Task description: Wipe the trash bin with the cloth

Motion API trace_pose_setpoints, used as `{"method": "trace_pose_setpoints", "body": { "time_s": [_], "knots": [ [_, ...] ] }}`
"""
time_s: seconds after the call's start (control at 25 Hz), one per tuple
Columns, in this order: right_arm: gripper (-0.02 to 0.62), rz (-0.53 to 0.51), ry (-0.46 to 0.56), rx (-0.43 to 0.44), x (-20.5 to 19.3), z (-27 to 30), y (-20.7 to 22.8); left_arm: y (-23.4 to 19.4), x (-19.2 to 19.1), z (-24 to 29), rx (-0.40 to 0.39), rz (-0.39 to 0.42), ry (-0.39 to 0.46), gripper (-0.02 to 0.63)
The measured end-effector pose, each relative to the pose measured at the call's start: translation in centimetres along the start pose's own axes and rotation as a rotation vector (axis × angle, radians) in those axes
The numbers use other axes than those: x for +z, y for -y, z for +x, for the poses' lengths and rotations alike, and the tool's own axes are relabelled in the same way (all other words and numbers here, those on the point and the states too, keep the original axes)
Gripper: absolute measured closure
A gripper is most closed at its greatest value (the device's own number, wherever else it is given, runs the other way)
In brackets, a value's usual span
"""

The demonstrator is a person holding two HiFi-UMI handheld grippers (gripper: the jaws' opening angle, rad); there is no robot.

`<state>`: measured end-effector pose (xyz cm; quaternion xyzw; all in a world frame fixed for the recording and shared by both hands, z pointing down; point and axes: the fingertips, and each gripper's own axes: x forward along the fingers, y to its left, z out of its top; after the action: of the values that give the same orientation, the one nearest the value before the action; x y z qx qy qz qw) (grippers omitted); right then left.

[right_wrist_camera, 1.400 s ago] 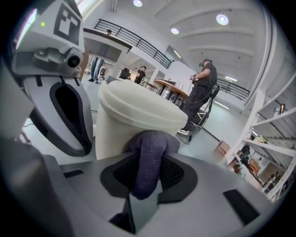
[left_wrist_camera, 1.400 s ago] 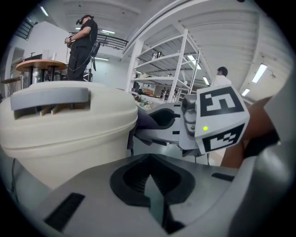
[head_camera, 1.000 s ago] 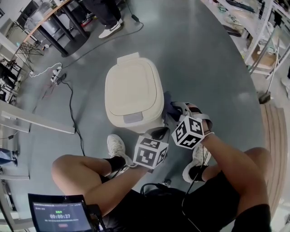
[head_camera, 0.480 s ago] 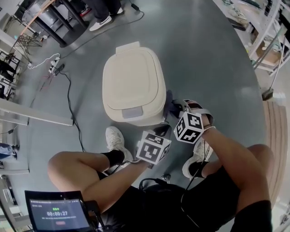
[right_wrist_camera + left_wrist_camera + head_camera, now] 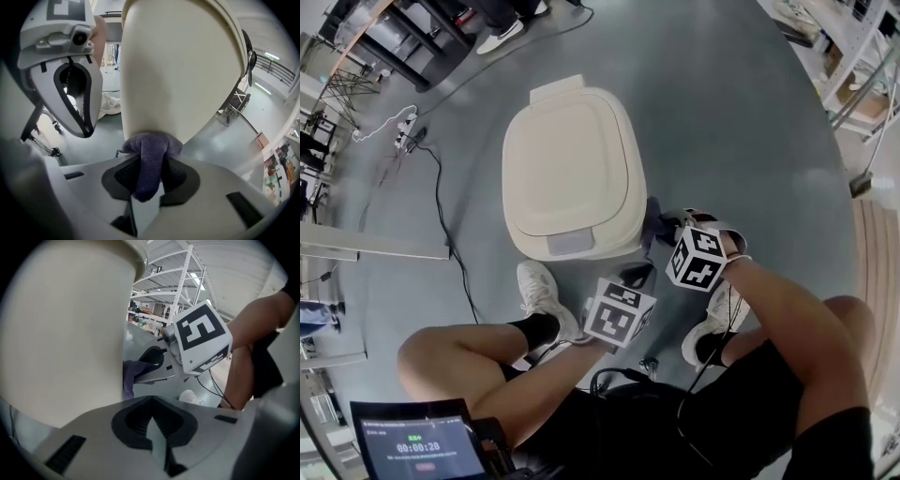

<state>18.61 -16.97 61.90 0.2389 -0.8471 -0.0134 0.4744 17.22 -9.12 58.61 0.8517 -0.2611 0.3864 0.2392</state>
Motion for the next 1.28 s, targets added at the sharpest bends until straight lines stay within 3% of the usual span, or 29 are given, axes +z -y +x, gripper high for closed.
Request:
{"method": "trace_pose_setpoints", "body": {
  "time_s": [0.28, 0.48, 0.76, 1.04, 1.28],
  "knots": [
    [0.503, 0.018, -0.041, 0.045, -1.6, 0.4, -0.9, 1.0, -0.4, 0.8, -0.009, -0.003, -0.014, 0.609],
    [0.503, 0.083, 0.007, 0.035, -1.3, -0.3, -0.3, 1.2, -0.4, 0.6, -0.016, -0.025, -0.026, 0.609],
    [0.503, 0.065, 0.077, -0.087, -0.5, -3.8, 2.9, 2.1, 1.1, 0.7, -0.024, 0.02, 0.01, 0.609],
    [0.503, 0.098, 0.253, -0.248, 4.9, -8.1, 9.2, 3.2, 4.8, -1.3, -0.044, 0.047, 0.087, 0.609],
    [0.503, -0.014, 0.335, -0.313, 8.1, -13.2, 10.1, 5.9, 8.2, -4.4, -0.03, 0.068, 0.183, 0.609]
  ]
}}
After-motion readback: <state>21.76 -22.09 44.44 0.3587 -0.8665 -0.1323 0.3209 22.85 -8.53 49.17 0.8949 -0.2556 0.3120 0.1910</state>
